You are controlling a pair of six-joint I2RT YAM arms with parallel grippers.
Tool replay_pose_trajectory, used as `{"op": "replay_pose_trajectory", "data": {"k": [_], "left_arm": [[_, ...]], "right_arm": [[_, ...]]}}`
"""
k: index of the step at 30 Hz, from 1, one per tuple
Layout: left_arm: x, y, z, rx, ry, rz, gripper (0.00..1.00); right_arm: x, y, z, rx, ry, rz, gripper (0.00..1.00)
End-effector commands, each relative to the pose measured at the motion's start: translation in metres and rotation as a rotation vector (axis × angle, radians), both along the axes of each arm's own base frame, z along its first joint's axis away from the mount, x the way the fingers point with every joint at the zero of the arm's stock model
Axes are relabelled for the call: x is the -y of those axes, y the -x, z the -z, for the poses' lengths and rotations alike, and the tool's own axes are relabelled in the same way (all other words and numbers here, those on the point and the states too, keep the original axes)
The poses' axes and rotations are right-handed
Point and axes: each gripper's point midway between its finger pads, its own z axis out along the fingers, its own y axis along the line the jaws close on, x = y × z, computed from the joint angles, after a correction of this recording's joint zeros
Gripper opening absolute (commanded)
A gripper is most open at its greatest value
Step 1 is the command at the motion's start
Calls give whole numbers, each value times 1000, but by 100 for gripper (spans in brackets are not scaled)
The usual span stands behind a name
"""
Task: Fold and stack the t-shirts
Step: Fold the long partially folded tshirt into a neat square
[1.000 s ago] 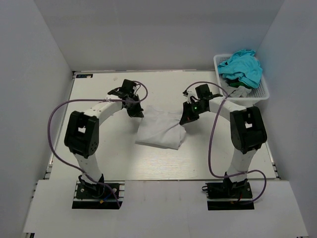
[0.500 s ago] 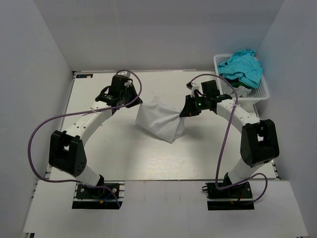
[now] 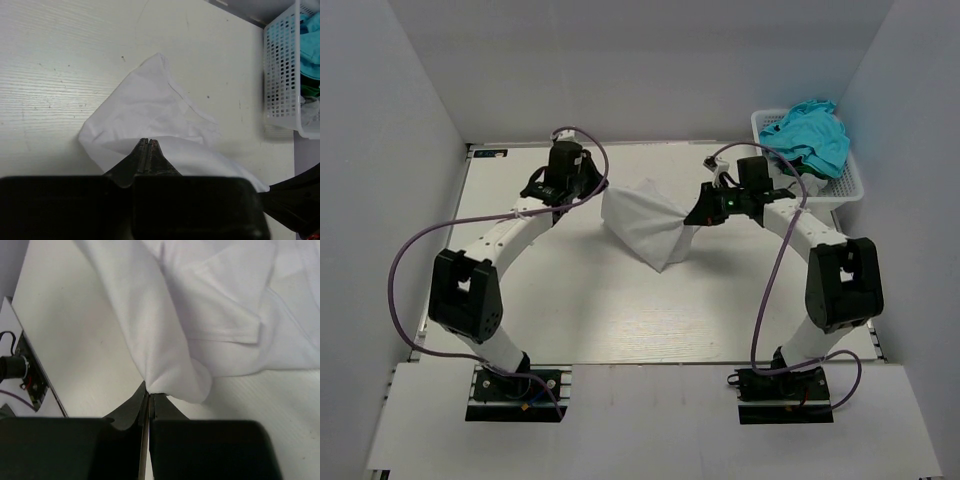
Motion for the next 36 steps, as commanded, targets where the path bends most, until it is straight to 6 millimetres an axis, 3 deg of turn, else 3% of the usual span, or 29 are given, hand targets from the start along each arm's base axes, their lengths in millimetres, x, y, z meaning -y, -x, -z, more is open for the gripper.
{"op": "replay_pose_trajectory", "data": {"k": [1,2,4,5,6,7,8,9,10,11,14,15,17,18,20,26,31,32,33,34,35,36], "left_arm": [[-9,17,-34,80,21,-15,0],[-11,28,-18,47,14,-4,0],[-7,55,-26,37,73,51,0],[-8,72,-9,-8,86,63,0],[-8,85,-5,-30,101,77,0],[-9,103,-15,-29,140,99,0],[-10,122,2,-74,142,109,0],[-12,133,5,-86,151,113,0],[-13,147,9,-114,169,126,0],[-17,164,8,-109,188,134,0],[-13,197,15,-140,229,208,0],[-15,202,7,-116,236,211,0],[-18,208,14,-140,220,212,0],[-16,208,7,-125,229,223,0],[-13,203,-5,-75,241,243,0],[-22,152,-31,43,189,102,0],[-37,91,-8,14,106,-91,0],[-37,83,-2,-1,91,-104,0],[-38,74,5,-14,71,-128,0],[-36,59,-3,1,78,-136,0],[-34,48,21,-50,46,-149,0],[-33,40,28,-63,34,-157,0]], "right_arm": [[-10,13,-48,171,-89,-132,0],[-8,20,-48,157,-86,-132,0],[-8,30,-52,165,-92,-154,0],[-6,45,-53,153,-96,-162,0],[-10,59,-58,146,-132,-205,0],[-10,67,-59,144,-147,-221,0],[-9,85,-45,137,-154,-269,0],[-10,101,-63,199,-177,-305,0],[-12,118,-59,175,-196,-346,0],[-11,129,-67,211,-206,-375,0],[-8,156,-65,244,-210,-429,0],[-6,160,-63,251,-213,-426,0],[-7,165,-69,258,-241,-435,0],[-8,166,-66,250,-262,-425,0],[-12,155,-81,306,-295,-386,0],[-18,114,-81,324,-315,-259,0],[-21,87,-69,257,-402,-224,0],[-23,81,-53,165,-423,-211,0],[-21,81,-51,162,-443,-227,0],[-18,76,-40,129,-448,-203,0],[-12,75,-33,65,-463,-160,0],[-11,69,-19,71,-468,-143,0]]}}
